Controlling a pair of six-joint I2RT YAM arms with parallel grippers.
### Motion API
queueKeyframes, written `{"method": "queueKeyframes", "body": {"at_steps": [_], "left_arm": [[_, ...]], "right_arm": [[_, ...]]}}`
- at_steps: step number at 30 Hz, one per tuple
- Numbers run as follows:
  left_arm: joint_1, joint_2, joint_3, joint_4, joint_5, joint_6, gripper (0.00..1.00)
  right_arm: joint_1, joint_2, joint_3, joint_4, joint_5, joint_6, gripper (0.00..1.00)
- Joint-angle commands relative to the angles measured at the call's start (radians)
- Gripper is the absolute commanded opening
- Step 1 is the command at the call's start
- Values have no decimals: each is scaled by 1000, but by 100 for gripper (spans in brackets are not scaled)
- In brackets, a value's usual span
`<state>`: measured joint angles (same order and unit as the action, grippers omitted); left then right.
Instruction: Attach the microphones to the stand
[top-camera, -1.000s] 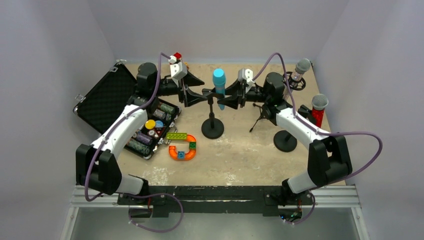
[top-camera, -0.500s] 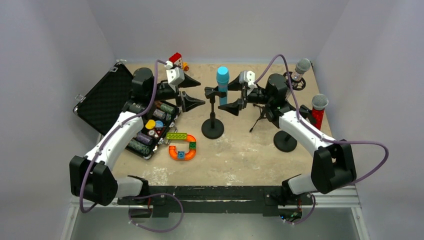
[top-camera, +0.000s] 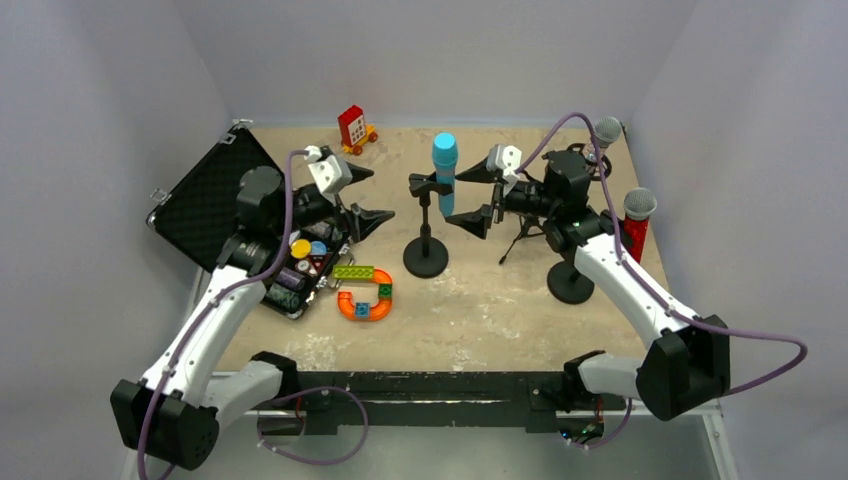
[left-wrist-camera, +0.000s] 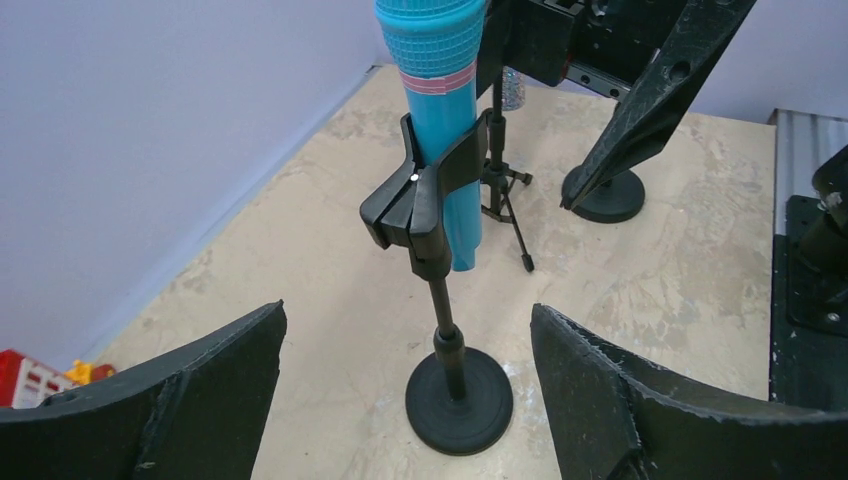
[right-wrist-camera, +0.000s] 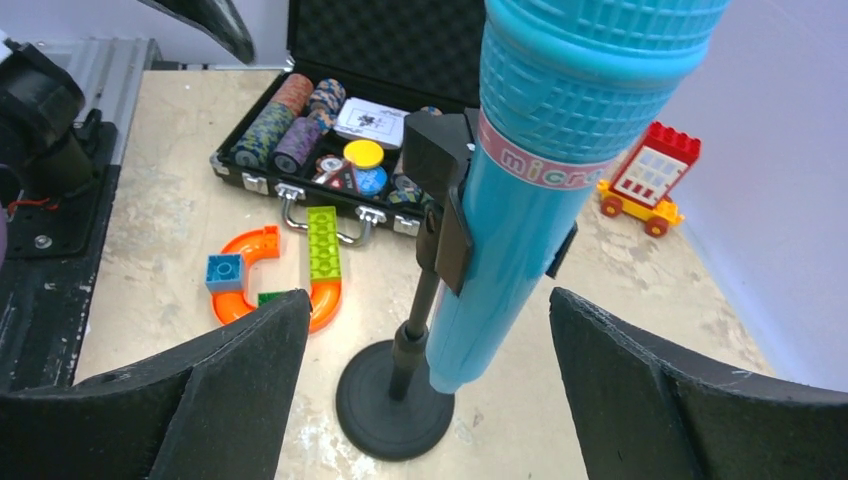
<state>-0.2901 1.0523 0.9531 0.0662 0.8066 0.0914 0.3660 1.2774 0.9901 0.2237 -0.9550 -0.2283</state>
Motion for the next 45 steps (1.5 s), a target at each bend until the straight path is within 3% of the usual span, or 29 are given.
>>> {"method": "queueKeyframes", "body": {"at_steps": [1,10,22,29,33,37,45], "left_arm": [[0,-126,-48,-63,-106,7,96],[-1,-349,-206,-179,-152,-21,98],[-1,-476,-316,-222,-215,-151,99],[-1,-506,-328,-240,-285,-244,99],[-1,-494,-332,-262,-344,-349,99],[-1,-458,-335,-283,-306,-424,99],[-48,-456,-516,-18,-314,-574,99]], "right_arm": [[-10,-86,19,-140,86,-60,93],[-32,-167,3,-277,153,-101,95],[-33,-365,-6,-613,200,-248,98],[-33,-452,-32,-880,77,-384,99],[-37,-515,-120,-874,3,-433,99],[-70,-559,-171,-874,-83,-461,99],[-99,-584,-218,-908,-138,-519,99]]}}
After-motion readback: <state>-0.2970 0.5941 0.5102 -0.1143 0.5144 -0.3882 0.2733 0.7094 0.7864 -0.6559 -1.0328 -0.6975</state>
